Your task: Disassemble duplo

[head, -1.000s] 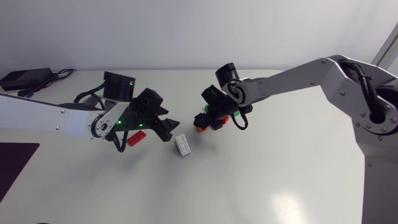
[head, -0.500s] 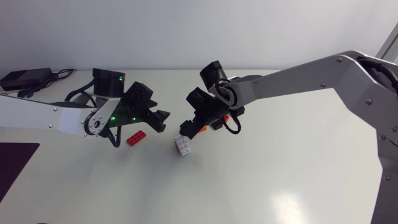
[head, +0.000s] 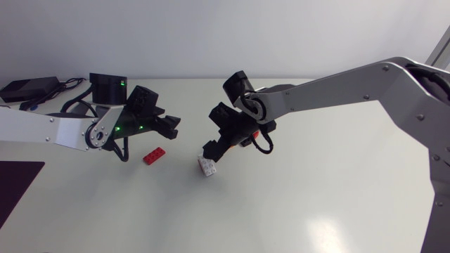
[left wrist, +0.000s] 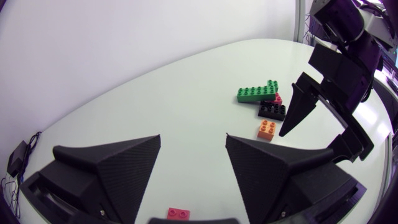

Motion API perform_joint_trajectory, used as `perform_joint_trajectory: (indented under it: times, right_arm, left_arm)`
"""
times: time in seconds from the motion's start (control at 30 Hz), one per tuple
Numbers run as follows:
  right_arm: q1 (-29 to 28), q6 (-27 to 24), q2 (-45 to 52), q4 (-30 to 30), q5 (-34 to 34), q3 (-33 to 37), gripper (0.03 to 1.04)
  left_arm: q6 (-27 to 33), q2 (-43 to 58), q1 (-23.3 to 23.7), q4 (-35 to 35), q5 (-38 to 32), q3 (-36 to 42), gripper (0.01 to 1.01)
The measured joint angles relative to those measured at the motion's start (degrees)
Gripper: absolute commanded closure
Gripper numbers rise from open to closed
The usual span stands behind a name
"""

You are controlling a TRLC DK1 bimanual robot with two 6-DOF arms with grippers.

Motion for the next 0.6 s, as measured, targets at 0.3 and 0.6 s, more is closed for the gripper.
perform_joint_trajectory:
  times: [0.3,0.6]
  right_arm:
    - [1.51,0.44,-0.39,-1.22,0.0,0.0,0.08]
    - [2.43,0.46,-0.39,-1.73,0.0,0.0,0.08]
  left_arm:
    - [0.0,0.0,-0.07,0.0,0.0,0.0,0.287]
    - [0.02,0.0,-0.07,0.0,0.0,0.0,0.287]
